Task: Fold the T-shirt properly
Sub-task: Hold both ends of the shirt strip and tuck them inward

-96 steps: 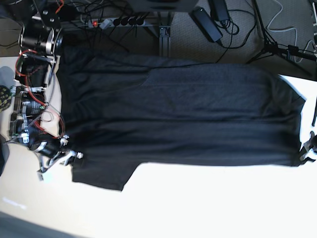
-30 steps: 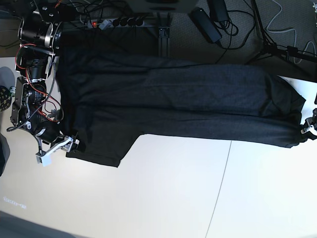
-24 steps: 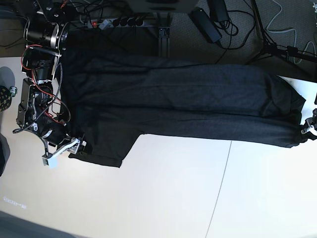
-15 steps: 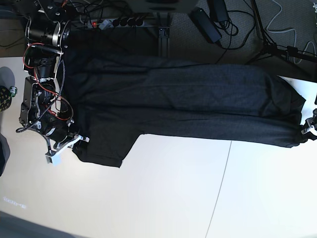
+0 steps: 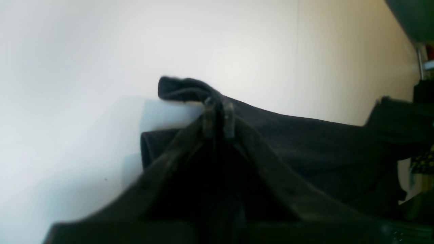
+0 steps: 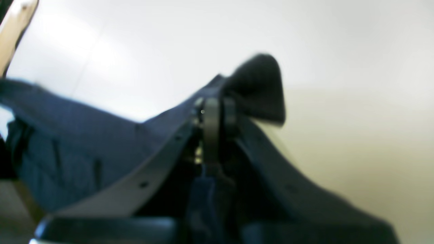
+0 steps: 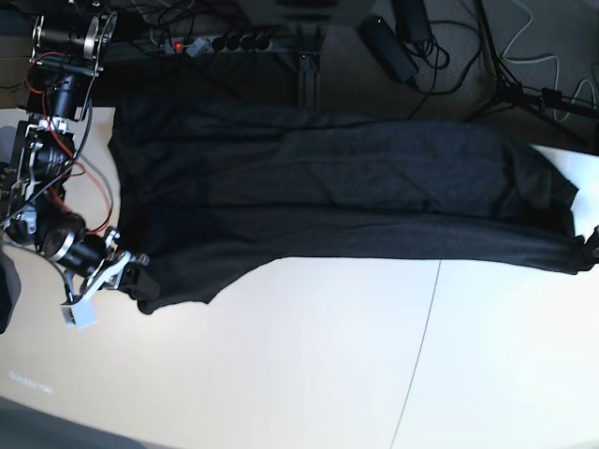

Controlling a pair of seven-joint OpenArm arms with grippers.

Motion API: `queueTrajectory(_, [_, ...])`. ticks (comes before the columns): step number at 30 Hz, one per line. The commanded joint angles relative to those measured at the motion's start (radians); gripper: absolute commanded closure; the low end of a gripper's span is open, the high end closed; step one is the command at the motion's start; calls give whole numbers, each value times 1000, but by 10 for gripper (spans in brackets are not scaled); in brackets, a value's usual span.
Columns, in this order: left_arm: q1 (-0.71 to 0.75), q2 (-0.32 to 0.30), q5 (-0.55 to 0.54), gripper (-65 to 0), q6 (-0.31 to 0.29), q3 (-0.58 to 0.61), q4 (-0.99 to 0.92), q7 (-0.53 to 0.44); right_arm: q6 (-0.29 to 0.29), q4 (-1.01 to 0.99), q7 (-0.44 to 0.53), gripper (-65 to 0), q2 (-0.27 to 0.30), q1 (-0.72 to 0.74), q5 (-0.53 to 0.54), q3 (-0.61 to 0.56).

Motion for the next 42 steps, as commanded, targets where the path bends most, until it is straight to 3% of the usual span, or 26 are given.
queueTrajectory(1, [-19, -31, -18, 0, -23, -8, 13, -5, 80, 53, 24, 0, 16, -3, 40, 3])
queueTrajectory(10, [-19, -31, -26, 0, -23, -8, 13, 117, 82, 308, 25, 0, 47, -230, 43, 4])
queueTrajectory(18, [-18, -31, -26, 0, -23, -8, 13, 170, 82, 382, 22, 0, 47, -348, 44, 4])
queueTrajectory(25, [-19, -31, -112, 0, -23, -8, 13, 229, 82, 396, 21, 0, 44, -386, 39, 4])
queueTrajectory(28, [-6, -31, -111, -80, -23, -7, 13, 236, 81, 394, 21, 0, 44, -386, 13, 4])
queueTrajectory(31, [12, -31, -103, -253, -23, -8, 13, 237, 81, 387, 21, 0, 44, -386, -17, 4])
queueTrajectory(33, [19, -31, -99, -343, -23, -8, 13, 235, 81, 387, 21, -227, 44, -386, -32, 4])
queueTrajectory(35, [27, -31, -93, -353, -23, -11, 13, 222, 80, 387, 21, -364, 44, -386, -40, 4])
queueTrajectory(42, [31, -31, -15, -353, -23, -130, 13, 167, 78, 404, 30, -371, 44, -378, -47, 12])
